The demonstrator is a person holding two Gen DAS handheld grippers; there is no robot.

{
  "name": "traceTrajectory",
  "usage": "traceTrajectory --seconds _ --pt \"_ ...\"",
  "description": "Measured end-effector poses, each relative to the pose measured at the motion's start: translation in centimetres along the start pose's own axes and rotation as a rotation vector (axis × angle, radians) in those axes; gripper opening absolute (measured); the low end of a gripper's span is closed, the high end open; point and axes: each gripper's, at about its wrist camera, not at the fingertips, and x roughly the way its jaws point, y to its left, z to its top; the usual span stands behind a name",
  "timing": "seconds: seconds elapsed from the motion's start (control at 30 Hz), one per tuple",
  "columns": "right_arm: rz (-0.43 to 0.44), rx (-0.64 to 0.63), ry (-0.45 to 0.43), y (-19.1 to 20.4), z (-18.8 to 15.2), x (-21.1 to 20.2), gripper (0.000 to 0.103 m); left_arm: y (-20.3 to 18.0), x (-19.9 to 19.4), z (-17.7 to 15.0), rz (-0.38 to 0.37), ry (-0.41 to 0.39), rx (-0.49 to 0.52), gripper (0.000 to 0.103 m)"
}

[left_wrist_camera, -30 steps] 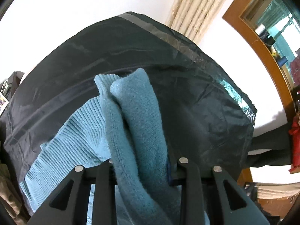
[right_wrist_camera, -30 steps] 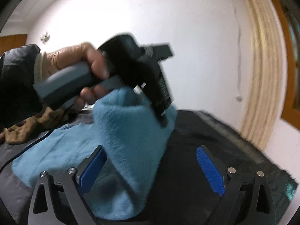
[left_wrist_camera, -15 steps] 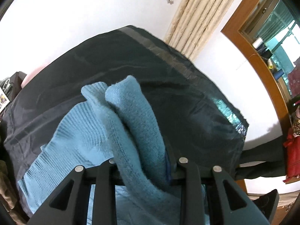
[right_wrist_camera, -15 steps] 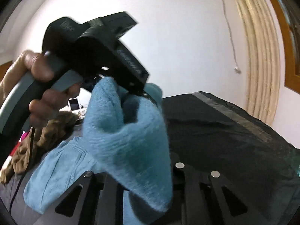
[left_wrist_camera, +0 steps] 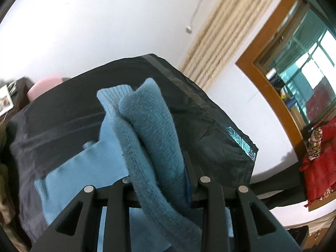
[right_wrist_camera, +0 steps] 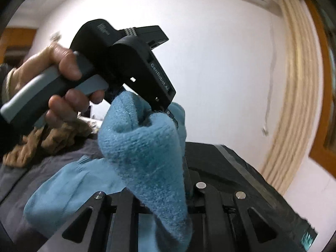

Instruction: Fold clothes

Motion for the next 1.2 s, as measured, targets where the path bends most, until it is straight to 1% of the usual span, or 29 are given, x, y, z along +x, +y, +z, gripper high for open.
traceTrajectory --seconds 0.1,0.2,0.3,0.4,0.57,0.67,0.77,0.87,0.93,1.0,1.13,1.2 --pt "0.052 -0.079 -0.010 3.6 -0.2 -0.7 0.017 3.4 -2.6 -2.9 0.002 -0.040 -0.047 0.030" --pt "0.100 -0.158 -0.015 7.1 -0.7 -1.2 0.017 6.4 -4.3 -6.2 0.026 -0.071 -0.094 0.030" --pt "0.141 -0.229 -0.002 10.5 -1.8 -1.5 0.017 8.8 -4.6 -9.2 0.053 -0.076 -0.129 0.030" --pt "0.183 -0.269 0.034 13.1 -2.8 -1.1 0.017 11.1 -4.0 -11.4 0.055 -0.059 -0.165 0.030" --pt "0.207 -0.348 0.085 16.3 -4.4 -0.2 0.017 13.7 -3.6 -13.5 0.026 -0.077 -0.177 0.030" --pt "0.217 -0.369 0.112 17.1 -4.8 0.5 0.017 14.7 -3.0 -14.1 0.027 -0.080 -0.176 0.030" --pt "0.238 -0.421 0.164 18.2 -5.7 1.0 0.018 15.9 -1.9 -15.2 0.041 -0.060 -0.177 0.031" --pt "0.260 -0.441 0.216 19.0 -6.5 1.6 0.018 17.3 -0.9 -16.4 0.039 -0.057 -0.197 0.037" --pt "0.273 -0.434 0.235 19.2 -6.7 1.9 0.019 18.1 -0.8 -17.0 0.044 -0.078 -0.210 0.051" --pt "0.292 -0.414 0.251 19.2 -6.9 2.1 0.021 18.4 -0.7 -17.3 0.057 -0.092 -0.214 0.057" --pt "0.358 -0.345 0.271 18.2 -6.9 2.1 0.026 18.2 -0.7 -17.5 0.105 -0.105 -0.200 0.064" --pt "0.399 -0.298 0.268 17.2 -6.9 1.6 0.026 18.0 -0.9 -17.6 0.150 -0.116 -0.184 0.069"
